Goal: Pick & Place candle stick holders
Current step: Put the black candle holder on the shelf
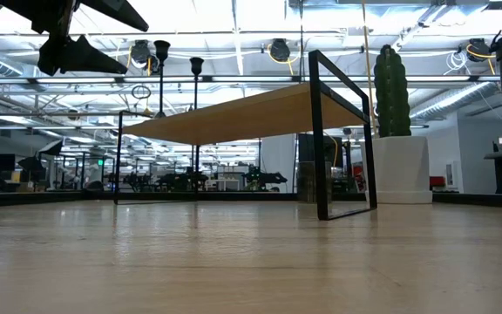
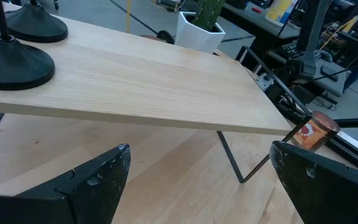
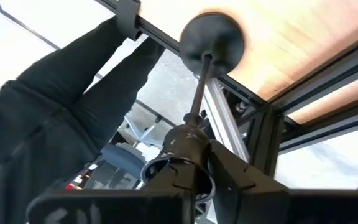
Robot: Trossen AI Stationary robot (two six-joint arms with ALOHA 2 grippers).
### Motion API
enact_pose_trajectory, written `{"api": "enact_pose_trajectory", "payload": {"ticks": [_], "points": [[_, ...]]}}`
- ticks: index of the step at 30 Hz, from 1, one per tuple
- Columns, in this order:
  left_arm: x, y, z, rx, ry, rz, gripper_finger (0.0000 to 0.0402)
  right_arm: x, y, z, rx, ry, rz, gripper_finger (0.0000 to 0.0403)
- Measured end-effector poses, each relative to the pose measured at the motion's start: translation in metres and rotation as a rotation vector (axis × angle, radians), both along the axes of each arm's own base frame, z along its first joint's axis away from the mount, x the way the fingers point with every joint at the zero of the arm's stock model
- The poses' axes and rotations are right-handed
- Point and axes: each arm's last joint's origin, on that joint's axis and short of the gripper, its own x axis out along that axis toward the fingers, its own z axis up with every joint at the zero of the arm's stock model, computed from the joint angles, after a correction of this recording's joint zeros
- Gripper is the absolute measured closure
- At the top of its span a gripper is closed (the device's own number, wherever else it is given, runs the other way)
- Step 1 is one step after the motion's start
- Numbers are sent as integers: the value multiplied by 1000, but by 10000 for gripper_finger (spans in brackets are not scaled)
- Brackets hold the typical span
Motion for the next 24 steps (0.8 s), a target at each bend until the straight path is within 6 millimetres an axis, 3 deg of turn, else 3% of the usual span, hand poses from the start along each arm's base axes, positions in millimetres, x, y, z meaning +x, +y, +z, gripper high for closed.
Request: {"api": "enact_pose_trajectory", "payload": {"ticks": [8, 13, 24], "points": [[0, 0, 0, 1, 0, 1, 9, 1, -1, 2, -7, -44, 5, 389], [0, 0, 0, -1, -2, 2, 9, 8, -5, 14, -30, -188, -68, 393], [3, -2, 5, -45, -62, 4, 9, 45, -23, 37, -99, -526, -142, 393]]}}
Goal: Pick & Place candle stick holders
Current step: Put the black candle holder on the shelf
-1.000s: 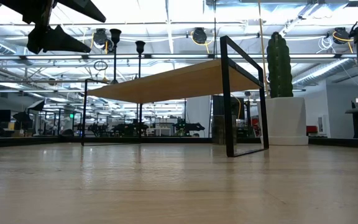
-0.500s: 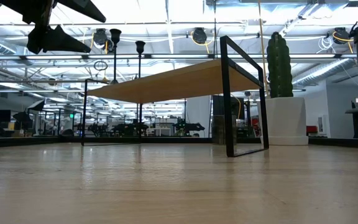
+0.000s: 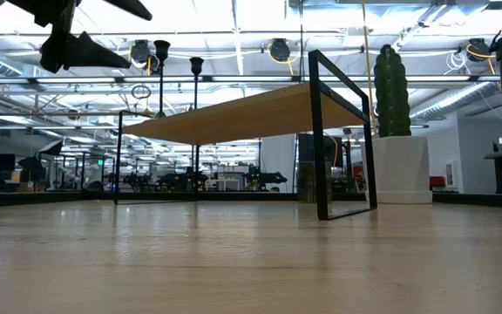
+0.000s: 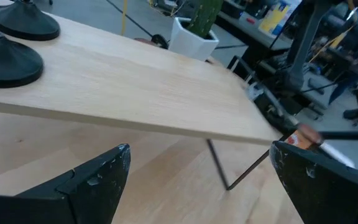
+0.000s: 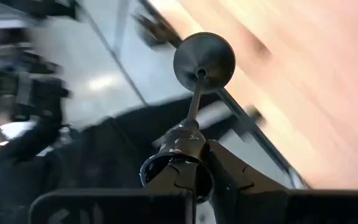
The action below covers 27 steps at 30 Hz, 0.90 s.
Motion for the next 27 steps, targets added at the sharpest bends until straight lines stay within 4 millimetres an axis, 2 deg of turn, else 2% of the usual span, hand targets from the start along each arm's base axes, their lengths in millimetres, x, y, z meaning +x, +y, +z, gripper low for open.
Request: {"api": "enact_pose_trajectory", "payload": {"ticks": [5, 10, 18, 27], "points": [[2, -1, 4, -32, -51, 0, 9, 31, -18, 27, -77, -219, -28, 393], [3, -2, 8, -51, -84, -2, 9, 56, -38, 58, -188, -367, -15, 393], [7, 0, 13, -72, -133, 14, 9, 87, -70, 78, -382, -278, 96, 393], [10, 3, 18, -34, -155, 18, 9, 124, -99, 98, -547, -365, 98, 393]]}}
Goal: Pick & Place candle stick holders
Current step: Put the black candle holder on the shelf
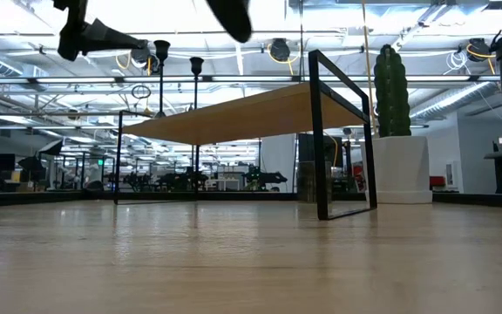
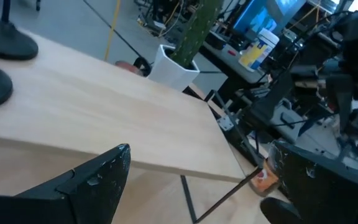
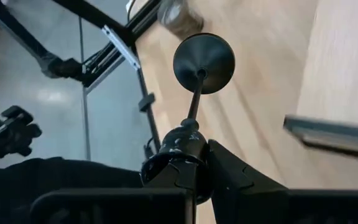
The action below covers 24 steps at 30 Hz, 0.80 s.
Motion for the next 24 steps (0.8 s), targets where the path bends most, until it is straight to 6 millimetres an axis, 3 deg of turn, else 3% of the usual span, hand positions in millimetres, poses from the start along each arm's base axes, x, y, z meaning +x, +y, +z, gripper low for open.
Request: {"api": "enact_pose_trajectory", "payload": {"ticks": [10, 20, 24], "points": [[8, 1, 19, 193, -40, -138, 9, 19, -30, -5, -81, -18, -54, 393], [15, 15, 25, 245, -55, -115, 9, 9, -69, 15, -215, -110, -27, 393], [29, 17, 35, 285, -38, -76, 9, 7, -83, 16, -273, -123, 20, 393]]}}
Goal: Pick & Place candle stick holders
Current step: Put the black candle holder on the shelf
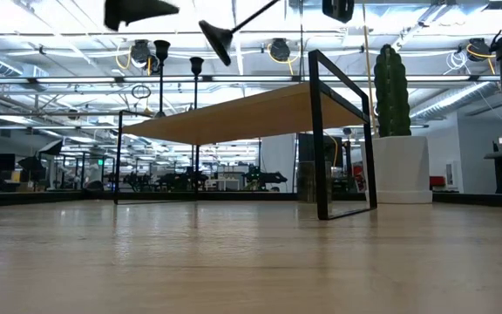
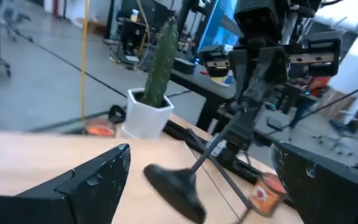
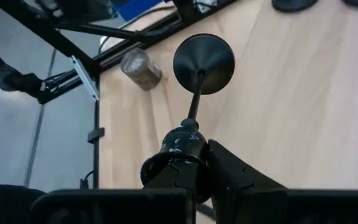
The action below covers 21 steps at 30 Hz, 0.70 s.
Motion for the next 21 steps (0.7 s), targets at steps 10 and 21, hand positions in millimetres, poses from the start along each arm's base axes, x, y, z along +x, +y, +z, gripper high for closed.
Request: {"api": "enact_pose_trajectory", "payload": {"ticks": [10, 21], "points": [[60, 0, 43, 213, 231, 130, 9, -4, -19, 0, -69, -21, 100, 393], [119, -1, 64, 342, 463, 158, 9, -3, -21, -5, -164, 0, 166, 393]]}}
